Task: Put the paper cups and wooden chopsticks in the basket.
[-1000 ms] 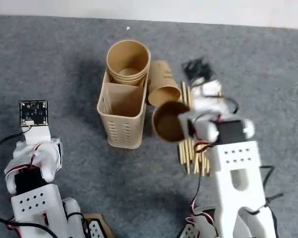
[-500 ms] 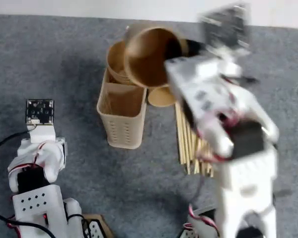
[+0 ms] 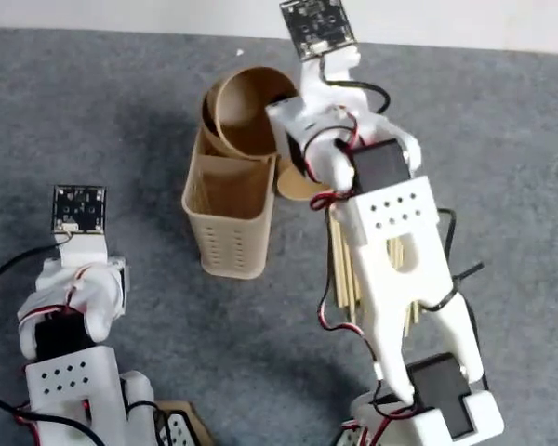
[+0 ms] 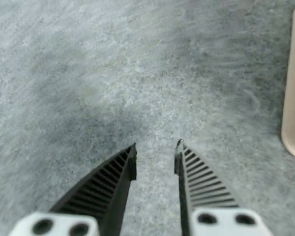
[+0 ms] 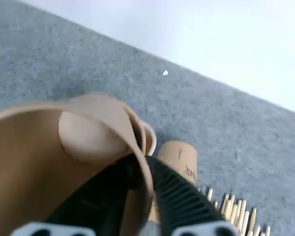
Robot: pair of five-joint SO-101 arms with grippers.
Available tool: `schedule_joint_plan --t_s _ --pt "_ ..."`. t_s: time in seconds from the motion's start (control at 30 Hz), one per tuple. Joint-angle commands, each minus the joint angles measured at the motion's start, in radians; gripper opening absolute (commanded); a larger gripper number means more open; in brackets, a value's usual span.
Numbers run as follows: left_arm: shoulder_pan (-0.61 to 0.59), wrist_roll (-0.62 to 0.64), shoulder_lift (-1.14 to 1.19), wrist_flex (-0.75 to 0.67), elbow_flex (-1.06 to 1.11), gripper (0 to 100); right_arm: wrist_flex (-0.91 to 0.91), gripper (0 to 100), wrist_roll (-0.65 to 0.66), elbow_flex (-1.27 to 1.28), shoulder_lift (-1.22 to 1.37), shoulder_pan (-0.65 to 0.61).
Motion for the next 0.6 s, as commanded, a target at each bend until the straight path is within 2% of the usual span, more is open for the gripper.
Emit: schedule_joint_plan --t_s 0.0,0.07,0.1,0.3,0.57 --pt "0.024 0.011 0.001 -0.029 0.002 16 -0.015 28.1 -0.003 -0.099 -0.007 -0.036" --pt "0.024 0.011 0.001 -0.051 0.013 16 -0.018 37.9 -0.003 -0.130 -0.005 -0.059" --pt "0.024 0.011 0.001 -0.054 0.016 16 -0.018 39.7 -0.003 -0.142 -0.004 -0.073" --pt "0.024 0.011 0.001 -0.054 0.018 16 -0.134 36.8 -0.003 -0.119 0.022 -0.076" --pt "0.024 0.011 0.001 -0.057 0.018 16 -0.108 36.5 -0.005 -0.139 0.209 0.002"
